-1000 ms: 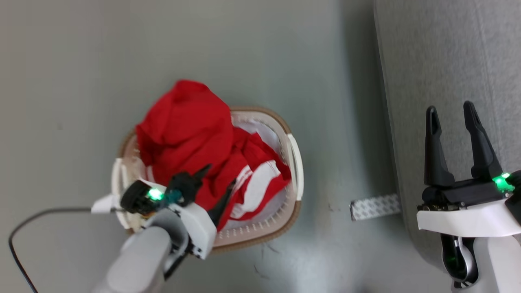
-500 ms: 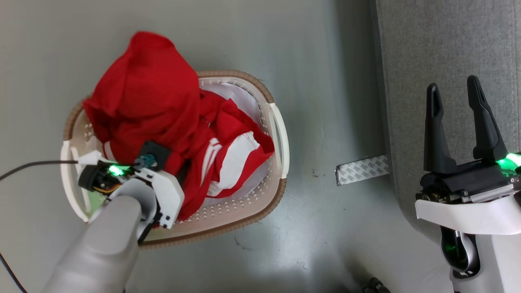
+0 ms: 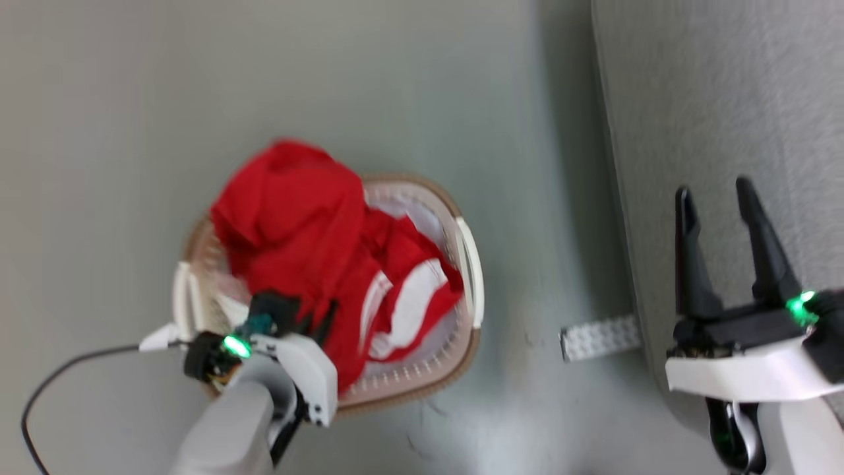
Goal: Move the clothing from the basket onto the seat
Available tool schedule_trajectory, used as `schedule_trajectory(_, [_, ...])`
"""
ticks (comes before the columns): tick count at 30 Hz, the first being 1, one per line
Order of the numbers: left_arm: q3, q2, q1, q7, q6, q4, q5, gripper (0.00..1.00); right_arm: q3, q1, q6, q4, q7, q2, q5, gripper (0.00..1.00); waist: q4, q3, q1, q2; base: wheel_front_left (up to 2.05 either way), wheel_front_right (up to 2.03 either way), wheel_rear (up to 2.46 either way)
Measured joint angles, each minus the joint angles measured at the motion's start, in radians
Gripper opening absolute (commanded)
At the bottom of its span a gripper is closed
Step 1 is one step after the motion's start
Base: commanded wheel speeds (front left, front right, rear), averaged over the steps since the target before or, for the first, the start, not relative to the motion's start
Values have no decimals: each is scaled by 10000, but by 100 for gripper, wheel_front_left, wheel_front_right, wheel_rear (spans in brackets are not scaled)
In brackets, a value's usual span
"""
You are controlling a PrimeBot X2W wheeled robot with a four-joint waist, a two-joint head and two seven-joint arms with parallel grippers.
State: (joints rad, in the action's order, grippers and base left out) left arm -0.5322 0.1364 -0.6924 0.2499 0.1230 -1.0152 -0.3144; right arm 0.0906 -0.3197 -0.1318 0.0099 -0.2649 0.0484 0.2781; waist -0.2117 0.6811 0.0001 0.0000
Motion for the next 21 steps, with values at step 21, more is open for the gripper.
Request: schedule_trajectory(21, [100, 951, 3010, -1728, -713, 6489, -1267, 0, 150, 2563, 0, 819, 0, 2, -451, 100, 1156, -5441, -5, 0, 0, 0, 0])
